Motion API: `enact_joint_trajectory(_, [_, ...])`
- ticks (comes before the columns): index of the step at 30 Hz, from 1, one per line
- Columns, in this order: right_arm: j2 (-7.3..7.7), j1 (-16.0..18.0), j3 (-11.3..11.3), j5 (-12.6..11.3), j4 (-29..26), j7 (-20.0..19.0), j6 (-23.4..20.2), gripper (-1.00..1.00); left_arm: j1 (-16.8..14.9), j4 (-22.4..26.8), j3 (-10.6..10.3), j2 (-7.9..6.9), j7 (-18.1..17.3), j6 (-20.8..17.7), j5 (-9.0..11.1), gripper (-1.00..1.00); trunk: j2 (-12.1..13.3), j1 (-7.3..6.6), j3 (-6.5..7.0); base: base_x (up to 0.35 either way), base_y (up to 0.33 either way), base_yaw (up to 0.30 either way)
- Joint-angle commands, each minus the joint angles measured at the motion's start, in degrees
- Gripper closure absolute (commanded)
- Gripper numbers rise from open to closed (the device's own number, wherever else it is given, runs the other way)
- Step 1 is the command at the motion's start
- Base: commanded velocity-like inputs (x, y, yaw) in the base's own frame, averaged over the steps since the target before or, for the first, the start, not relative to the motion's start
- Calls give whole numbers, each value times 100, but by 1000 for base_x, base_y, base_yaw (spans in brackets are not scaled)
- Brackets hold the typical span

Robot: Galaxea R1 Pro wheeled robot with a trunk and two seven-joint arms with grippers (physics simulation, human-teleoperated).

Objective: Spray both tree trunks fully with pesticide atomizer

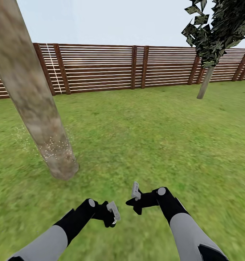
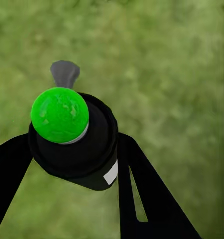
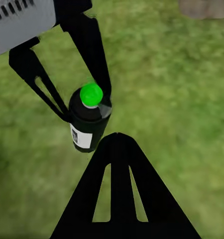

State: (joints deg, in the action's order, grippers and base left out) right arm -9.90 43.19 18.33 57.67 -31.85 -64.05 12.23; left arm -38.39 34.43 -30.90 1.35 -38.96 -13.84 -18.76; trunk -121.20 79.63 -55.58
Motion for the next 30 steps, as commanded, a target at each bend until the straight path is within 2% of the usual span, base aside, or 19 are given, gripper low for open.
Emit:
enact_joint_trajectory(1, [-9, 5, 48, 60, -6, -20, 52, 100, -2, 11, -15, 29, -22, -31, -35, 100, -2, -1, -5, 0, 0, 0])
enact_joint_trajectory(8, [-9, 5, 48, 60, -6, -20, 52, 100, -2, 13, -30, 155, 16, -39, -47, 100, -2, -1, -5, 0, 0, 0])
enact_joint_trajectory(21, [-9, 5, 48, 60, -6, -20, 52, 100, -2, 28, -22, 263, 54, -31, -40, 100, -2, -1, -5, 0, 0, 0])
enact_joint_trajectory(25, [-9, 5, 48, 60, -6, -20, 52, 100, -2, 29, -8, 277, 229, -23, -25, 100, -2, -1, -5, 0, 0, 0])
enact_joint_trajectory(30, [-9, 5, 48, 60, -6, -20, 52, 100, -2, 29, -11, 292, 251, -15, -1, 100, -2, -1, -5, 0, 0, 0])
